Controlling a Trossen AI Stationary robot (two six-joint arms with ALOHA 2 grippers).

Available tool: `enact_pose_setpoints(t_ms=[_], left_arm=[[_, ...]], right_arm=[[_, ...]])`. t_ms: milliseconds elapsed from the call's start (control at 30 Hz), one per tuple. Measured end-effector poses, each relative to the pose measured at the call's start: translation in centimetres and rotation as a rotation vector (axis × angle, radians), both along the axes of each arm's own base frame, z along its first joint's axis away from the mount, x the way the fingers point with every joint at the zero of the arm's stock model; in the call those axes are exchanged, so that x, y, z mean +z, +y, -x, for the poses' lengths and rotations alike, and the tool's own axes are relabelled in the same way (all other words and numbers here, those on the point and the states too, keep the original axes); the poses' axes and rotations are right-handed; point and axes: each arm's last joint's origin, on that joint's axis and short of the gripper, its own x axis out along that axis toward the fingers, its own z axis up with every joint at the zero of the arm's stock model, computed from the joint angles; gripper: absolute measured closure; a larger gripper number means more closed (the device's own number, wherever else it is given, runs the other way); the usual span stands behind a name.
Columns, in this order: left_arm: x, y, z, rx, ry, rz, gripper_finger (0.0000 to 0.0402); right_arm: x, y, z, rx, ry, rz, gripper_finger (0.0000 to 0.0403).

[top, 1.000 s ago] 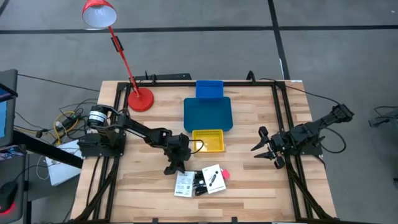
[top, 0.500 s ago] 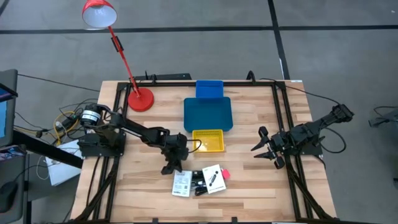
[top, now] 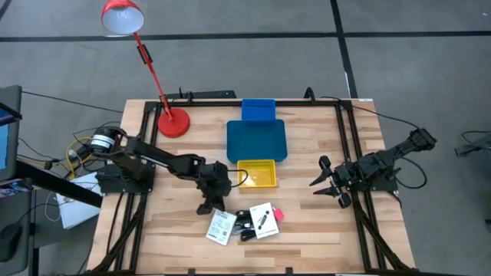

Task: Pick and place items into bin
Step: Put the left white card reader box into the yellow basket

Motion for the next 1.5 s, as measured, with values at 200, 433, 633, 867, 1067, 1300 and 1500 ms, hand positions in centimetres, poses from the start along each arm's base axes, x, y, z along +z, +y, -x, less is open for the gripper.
enact_pose_setpoints(t_ms=[200, 433, 633, 867, 1067, 1300, 1500], left_arm=[[0.7, 0.0, 0.3, 0.006, -0.011, 0.004, 0.0400], [0.5, 0.1, 0.5, 0.019, 0.032, -0.015, 0.0401], [0.5, -0.6, 0.6, 0.021, 0.041, -0.005, 0.0401], [0.5, -1.9, 0.8, 0.035, 0.058, -0.009, 0.0368], [0.5, -3.5, 1.1, 0.045, 0.071, -0.037, 0.0308], [0.4, -5.1, 1.6, 0.058, 0.098, -0.045, 0.0249], [0.2, -5.6, 2.1, 0.069, 0.145, -0.051, 0.0223]], right_arm=[[0.0, 0.0, 0.0, 0.000, 0.000, 0.000, 0.0270], [0.0, 0.0, 0.0, 0.000, 0.000, 0.000, 0.0269], [0.0, 0.0, 0.0, 0.000, 0.000, 0.000, 0.0269], [0.0, 0.0, 0.0, 0.000, 0.000, 0.000, 0.0270], [0.0, 0.0, 0.0, 0.000, 0.000, 0.000, 0.0268], [0.0, 0.0, 0.0, 0.000, 0.000, 0.000, 0.0270], [0.0, 0.0, 0.0, 0.000, 0.000, 0.000, 0.0269]])
